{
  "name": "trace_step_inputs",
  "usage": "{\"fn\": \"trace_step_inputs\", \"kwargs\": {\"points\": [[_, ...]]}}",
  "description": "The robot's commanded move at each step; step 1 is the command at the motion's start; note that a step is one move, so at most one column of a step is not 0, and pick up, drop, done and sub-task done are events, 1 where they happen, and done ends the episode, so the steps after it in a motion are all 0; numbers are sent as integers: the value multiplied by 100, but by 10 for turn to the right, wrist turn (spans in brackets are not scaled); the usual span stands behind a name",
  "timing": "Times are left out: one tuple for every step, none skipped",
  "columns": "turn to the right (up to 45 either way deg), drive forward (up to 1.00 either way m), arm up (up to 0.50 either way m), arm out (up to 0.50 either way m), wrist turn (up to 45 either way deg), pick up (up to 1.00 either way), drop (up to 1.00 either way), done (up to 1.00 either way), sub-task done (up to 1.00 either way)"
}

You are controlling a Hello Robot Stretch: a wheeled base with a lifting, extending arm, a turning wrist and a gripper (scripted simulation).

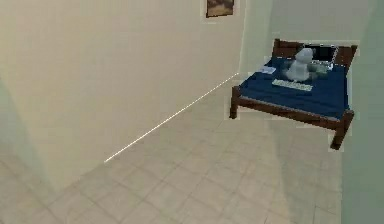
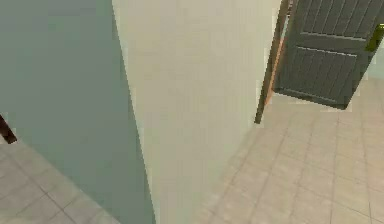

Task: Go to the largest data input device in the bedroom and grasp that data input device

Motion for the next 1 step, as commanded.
{"fn": "trace_step_inputs", "kwargs": {"points": [[300,0,0,0,0,0,0,0,0]]}}
